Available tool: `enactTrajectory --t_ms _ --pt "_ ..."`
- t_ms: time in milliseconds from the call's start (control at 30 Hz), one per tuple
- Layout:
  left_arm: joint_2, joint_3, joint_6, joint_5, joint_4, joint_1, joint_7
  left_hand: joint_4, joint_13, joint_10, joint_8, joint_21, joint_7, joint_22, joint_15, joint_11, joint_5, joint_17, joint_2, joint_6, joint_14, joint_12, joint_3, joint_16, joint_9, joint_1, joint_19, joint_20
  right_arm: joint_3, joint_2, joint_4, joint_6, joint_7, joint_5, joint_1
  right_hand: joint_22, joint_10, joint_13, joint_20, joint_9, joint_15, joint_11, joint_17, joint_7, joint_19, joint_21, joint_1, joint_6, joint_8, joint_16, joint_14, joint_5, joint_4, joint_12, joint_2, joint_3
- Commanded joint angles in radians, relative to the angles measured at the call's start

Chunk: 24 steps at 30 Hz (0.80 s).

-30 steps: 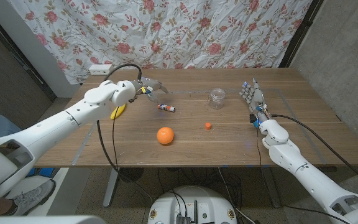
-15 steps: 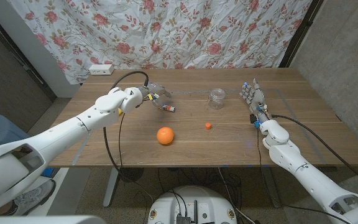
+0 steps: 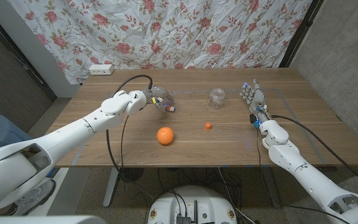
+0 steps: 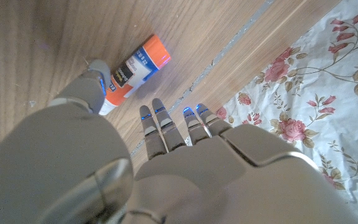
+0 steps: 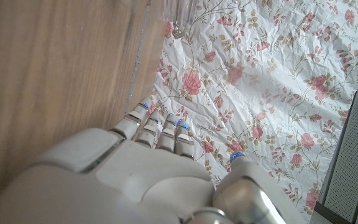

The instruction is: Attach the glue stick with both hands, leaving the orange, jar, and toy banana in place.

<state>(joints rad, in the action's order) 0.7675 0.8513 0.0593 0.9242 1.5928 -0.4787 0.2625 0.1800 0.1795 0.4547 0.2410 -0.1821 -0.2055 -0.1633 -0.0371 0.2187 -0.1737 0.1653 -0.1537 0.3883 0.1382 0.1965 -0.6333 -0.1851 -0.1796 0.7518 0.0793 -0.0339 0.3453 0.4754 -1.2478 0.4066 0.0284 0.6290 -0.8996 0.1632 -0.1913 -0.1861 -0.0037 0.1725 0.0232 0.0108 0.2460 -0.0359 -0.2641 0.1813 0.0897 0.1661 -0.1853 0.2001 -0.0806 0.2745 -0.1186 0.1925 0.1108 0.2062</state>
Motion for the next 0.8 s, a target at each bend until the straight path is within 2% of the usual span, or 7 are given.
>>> enactTrajectory --t_ms 33,300,467,800 --pt "-0.018 0.019 0.010 0.022 -0.026 0.003 -0.040 -0.001 0.004 0.031 0.008 -0.007 -0.003 -0.002 -0.087 0.001 -0.001 0.002 0.007 0.021 0.029 0.009 0.015 -0.009 -0.002 0.025 0.022 -0.019 -0.005 0.004 -0.014 -0.003 0.015 0.001 -0.014 0.003 -0.008 -0.003 -0.007 0.003 -0.003 -0.003 0.001 0.002 -0.002 0.005 -0.001 0.004 -0.005 0.008 -0.011 0.003 -0.001 0.004 0.016 0.006" --pt "-0.030 0.023 0.033 0.030 -0.035 -0.005 -0.079 -0.004 0.004 0.100 0.020 -0.008 -0.001 -0.002 -0.064 0.001 -0.002 0.001 0.014 0.084 0.091 0.010 0.054 -0.008 -0.003 0.060 0.060 -0.012 -0.005 0.009 -0.020 -0.012 0.016 0.001 -0.016 0.003 -0.010 -0.003 -0.007 0.003 -0.002 0.002 -0.001 -0.013 -0.002 0.005 -0.003 0.015 -0.008 0.008 -0.010 0.002 -0.002 0.004 0.018 0.009" --pt "-0.034 0.030 0.028 0.028 -0.049 -0.004 -0.101 -0.007 0.004 0.183 0.031 -0.007 -0.003 -0.003 -0.076 0.002 -0.002 0.000 0.021 0.170 0.153 0.011 0.095 -0.008 -0.003 0.088 0.093 -0.012 -0.006 0.011 -0.023 -0.015 0.022 -0.003 -0.015 0.003 -0.012 -0.003 -0.007 0.003 -0.002 0.004 -0.002 -0.013 -0.002 0.005 -0.004 0.017 -0.008 0.008 -0.012 0.002 -0.002 0.005 0.018 0.010" --pt "-0.038 0.034 0.032 0.018 -0.061 -0.005 -0.123 -0.011 0.004 0.297 0.043 -0.007 0.002 -0.003 -0.106 0.005 -0.004 0.000 0.034 0.317 0.231 0.010 0.147 -0.007 -0.003 0.124 0.136 -0.025 -0.005 0.006 -0.015 -0.013 0.021 -0.002 -0.011 0.003 -0.013 -0.003 -0.006 0.003 -0.001 0.004 -0.003 -0.014 -0.003 0.005 -0.006 0.020 -0.008 0.009 -0.012 0.002 -0.003 0.004 0.018 0.012"
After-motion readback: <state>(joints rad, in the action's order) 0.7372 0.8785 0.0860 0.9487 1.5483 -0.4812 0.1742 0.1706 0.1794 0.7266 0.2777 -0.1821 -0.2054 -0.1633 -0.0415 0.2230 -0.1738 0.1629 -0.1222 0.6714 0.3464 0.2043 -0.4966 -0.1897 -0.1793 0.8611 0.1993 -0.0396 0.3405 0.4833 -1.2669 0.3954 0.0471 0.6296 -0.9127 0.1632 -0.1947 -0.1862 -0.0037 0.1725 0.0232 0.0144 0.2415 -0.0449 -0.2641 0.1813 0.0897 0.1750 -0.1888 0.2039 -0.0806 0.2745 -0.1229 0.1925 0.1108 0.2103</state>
